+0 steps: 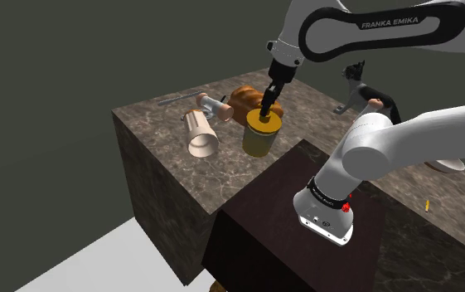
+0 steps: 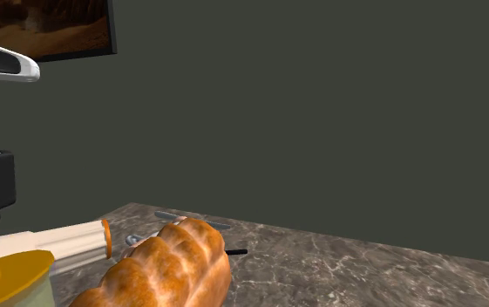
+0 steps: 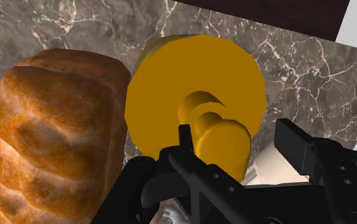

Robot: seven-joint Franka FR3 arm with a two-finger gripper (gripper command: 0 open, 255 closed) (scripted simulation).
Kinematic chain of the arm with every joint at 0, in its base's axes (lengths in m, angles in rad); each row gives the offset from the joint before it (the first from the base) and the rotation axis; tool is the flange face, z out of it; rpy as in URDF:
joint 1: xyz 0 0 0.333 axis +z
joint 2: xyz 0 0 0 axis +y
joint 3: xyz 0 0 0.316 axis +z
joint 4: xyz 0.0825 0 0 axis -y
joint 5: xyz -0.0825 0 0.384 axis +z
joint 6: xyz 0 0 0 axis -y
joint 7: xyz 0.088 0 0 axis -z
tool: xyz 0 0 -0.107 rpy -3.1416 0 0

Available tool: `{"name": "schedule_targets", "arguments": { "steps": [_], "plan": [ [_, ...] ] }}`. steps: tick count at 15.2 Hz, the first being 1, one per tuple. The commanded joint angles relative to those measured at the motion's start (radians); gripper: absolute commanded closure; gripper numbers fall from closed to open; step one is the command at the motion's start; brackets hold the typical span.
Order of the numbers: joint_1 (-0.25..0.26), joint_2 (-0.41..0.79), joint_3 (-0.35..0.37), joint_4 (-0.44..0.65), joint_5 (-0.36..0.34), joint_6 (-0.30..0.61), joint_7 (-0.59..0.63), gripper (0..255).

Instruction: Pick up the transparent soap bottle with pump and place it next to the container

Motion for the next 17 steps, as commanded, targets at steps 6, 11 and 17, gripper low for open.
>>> {"name": "schedule_targets", "arguments": {
  "steps": [6, 11, 17],
  "plan": [
    [0.0, -0.008, 0.001, 0.026, 0.001, -0.04, 0.001, 0],
    [0.0, -0.025, 0.003, 0.111, 0.001, -0.142, 0.001, 0],
    [0.0, -0.025, 0.003, 0.111, 0.001, -0.142, 0.001, 0]
  ]
}}
